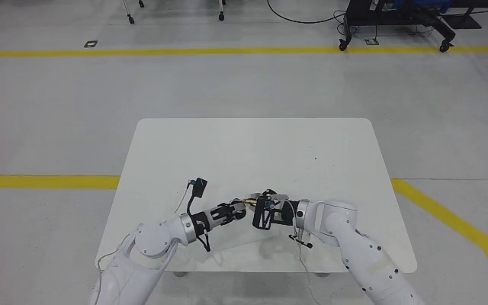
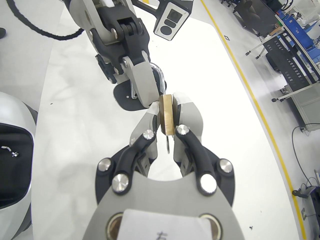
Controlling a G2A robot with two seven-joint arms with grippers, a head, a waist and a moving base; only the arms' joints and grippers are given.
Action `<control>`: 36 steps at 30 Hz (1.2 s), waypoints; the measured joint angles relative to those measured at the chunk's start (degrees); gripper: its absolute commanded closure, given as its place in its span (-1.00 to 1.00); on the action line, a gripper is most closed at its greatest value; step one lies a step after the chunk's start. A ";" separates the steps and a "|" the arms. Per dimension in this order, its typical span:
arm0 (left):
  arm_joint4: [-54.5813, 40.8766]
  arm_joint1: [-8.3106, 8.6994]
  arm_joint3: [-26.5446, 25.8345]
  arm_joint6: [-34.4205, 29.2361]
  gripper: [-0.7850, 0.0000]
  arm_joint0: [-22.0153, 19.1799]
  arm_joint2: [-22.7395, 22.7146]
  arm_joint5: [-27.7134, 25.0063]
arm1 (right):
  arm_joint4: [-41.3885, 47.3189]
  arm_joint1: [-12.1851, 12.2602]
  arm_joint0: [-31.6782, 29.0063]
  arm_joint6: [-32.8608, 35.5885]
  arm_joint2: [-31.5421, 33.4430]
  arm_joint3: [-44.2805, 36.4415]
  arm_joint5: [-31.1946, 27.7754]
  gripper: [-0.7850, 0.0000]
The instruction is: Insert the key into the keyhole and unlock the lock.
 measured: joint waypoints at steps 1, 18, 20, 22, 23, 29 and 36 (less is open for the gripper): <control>-0.05 0.02 0.08 -0.16 -0.81 -0.03 -0.01 -0.15 | 0.28 0.01 0.06 -0.32 0.08 0.12 -0.28 1.00; -4.75 0.31 0.07 -0.38 -1.00 0.41 -2.08 -3.44 | 2.84 0.69 -1.18 1.18 3.02 1.21 -1.02 1.00; -6.20 0.40 -0.22 0.04 -1.00 0.75 -3.15 -4.68 | 3.44 0.43 -0.62 1.27 1.79 2.09 -1.54 1.00; -7.29 0.55 -0.54 0.62 -1.00 1.13 -4.43 -5.78 | 4.48 0.06 0.31 0.69 0.37 3.53 -2.08 1.00; -8.12 0.68 -0.81 1.19 -1.00 1.47 -5.54 -6.58 | 5.19 -0.26 1.16 0.15 -0.79 4.72 -2.58 1.00; -9.75 1.49 -3.24 4.02 -1.00 4.18 -11.39 -9.17 | 7.40 -2.46 6.53 -1.24 -7.61 11.69 -2.58 1.00; -9.84 1.99 -4.65 4.73 -1.00 6.27 -14.09 -8.83 | 11.04 -4.88 12.83 0.31 -13.46 20.68 -6.65 -1.00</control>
